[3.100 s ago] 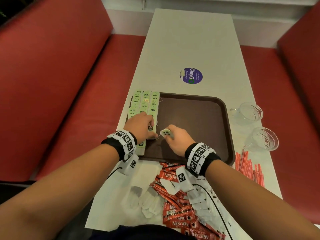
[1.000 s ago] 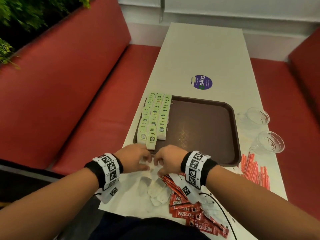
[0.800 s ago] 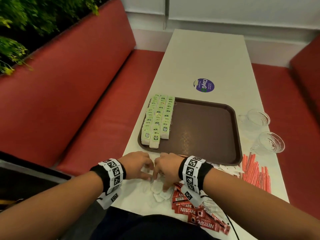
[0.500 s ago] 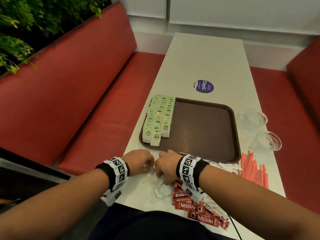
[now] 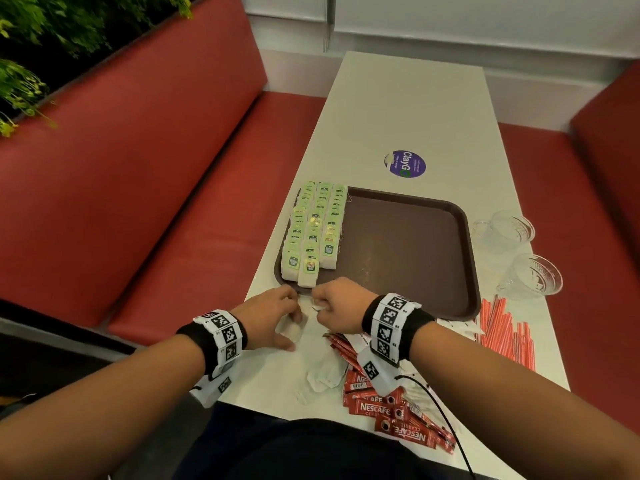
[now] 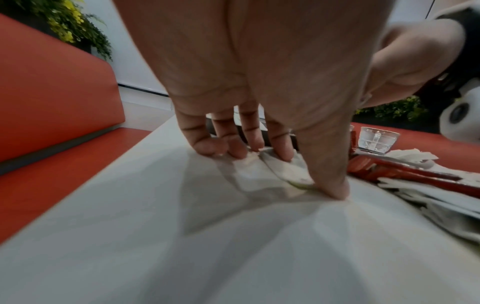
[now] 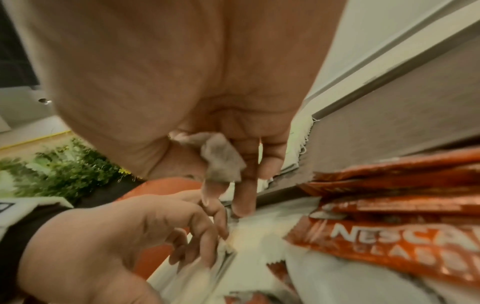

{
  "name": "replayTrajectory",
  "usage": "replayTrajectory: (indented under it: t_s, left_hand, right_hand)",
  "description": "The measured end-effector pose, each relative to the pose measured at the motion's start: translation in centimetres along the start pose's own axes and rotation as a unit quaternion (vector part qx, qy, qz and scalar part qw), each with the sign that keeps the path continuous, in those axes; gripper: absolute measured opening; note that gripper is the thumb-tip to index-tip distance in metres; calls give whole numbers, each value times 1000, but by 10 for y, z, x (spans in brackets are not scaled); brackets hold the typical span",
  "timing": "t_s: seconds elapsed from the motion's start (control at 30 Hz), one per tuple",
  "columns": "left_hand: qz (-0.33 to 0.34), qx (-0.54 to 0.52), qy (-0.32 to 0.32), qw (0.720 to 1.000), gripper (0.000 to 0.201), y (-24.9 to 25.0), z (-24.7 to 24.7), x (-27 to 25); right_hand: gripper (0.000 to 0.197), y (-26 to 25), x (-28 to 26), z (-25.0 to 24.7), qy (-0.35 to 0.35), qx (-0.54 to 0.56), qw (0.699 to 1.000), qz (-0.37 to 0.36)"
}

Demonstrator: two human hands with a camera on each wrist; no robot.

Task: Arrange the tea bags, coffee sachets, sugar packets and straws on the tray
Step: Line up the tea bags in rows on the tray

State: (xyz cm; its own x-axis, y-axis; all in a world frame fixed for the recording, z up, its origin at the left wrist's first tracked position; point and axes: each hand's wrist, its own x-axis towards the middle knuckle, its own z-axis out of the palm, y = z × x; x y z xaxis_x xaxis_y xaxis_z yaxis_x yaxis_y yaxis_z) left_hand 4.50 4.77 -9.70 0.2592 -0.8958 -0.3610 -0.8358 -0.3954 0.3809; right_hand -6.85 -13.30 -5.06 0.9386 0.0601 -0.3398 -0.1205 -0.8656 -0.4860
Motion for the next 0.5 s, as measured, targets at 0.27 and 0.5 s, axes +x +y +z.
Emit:
replayTrajectory:
  t_s: [0.27, 0.5]
  left_hand:
    - [-22, -32, 18, 999, 8, -1, -9, 22]
    - [-34, -98, 9, 995, 15, 9, -33, 29]
  right_hand:
    - [36, 13, -2, -5, 24, 108, 992, 55]
    - [32, 27, 0, -5, 20, 38, 999, 24]
